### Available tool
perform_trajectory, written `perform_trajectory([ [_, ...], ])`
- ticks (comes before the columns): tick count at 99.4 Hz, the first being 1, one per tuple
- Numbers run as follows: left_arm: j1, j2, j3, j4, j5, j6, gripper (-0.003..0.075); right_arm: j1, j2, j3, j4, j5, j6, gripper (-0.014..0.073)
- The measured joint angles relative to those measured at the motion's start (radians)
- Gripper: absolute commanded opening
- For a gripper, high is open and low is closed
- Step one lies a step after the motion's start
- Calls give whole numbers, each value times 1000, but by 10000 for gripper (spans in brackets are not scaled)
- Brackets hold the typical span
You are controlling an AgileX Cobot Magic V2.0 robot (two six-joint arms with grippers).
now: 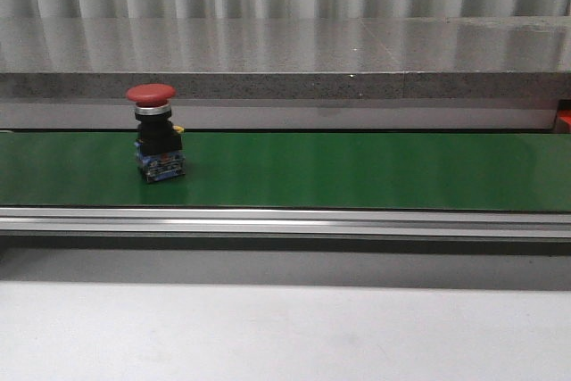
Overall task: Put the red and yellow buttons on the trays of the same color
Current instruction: 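Grasp the yellow button with the left gripper and set it on the belt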
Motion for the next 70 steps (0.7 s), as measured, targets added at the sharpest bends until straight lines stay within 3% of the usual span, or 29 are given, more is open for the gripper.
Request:
perform_trajectory([
  [21,-86,68,-2,20,2,5,-19,0,0,0,0,2,0,-124],
  [59,-131,155,-2,25,-31,17,-15,0,0,0,0,2,0,-124],
  [70,-131,172,-4,26,-33,17,75,0,0,0,0,2,0,-124],
])
